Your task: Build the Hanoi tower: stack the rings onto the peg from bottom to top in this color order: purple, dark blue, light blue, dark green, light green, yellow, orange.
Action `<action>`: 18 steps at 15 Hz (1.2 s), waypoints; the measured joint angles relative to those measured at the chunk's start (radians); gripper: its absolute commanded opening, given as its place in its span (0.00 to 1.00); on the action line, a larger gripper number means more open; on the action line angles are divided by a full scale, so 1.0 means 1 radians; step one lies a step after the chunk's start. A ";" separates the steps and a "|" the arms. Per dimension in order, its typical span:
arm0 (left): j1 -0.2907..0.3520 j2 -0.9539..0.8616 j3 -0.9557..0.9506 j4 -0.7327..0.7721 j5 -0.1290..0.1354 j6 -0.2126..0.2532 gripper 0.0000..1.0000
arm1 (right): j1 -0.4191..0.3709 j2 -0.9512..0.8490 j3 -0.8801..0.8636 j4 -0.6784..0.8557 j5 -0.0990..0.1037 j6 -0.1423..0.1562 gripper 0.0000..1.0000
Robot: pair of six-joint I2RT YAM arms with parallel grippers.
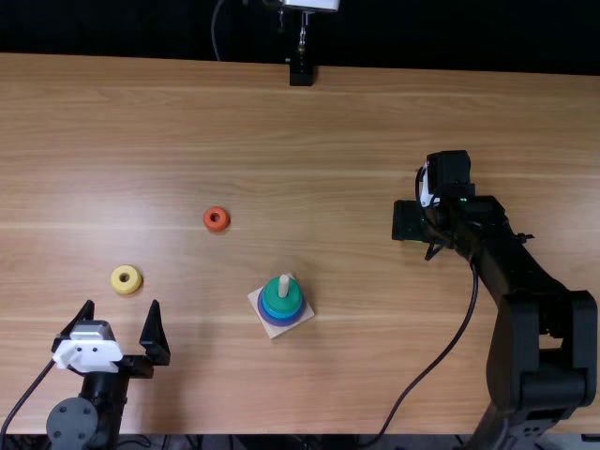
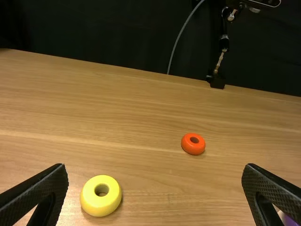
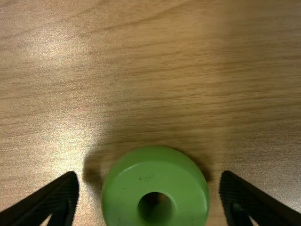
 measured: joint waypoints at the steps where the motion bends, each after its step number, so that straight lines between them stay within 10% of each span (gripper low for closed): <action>1: 0.000 0.000 0.000 0.000 0.000 0.000 1.00 | 0.000 0.009 0.000 -0.001 0.000 -0.002 0.46; 3: 0.000 0.000 0.000 0.000 0.000 0.000 1.00 | 0.000 0.021 0.022 -0.009 0.002 -0.011 0.38; 6: 0.000 0.000 0.000 0.000 0.000 -0.001 1.00 | 0.000 0.029 0.032 -0.012 0.000 -0.021 0.00; 13: 0.000 0.000 0.000 0.000 0.000 0.000 1.00 | 0.000 0.024 0.077 -0.021 -0.018 -0.023 0.00; 18: 0.000 0.000 0.000 0.000 0.000 0.000 1.00 | 0.093 -0.105 0.270 -0.465 -0.036 -0.059 0.00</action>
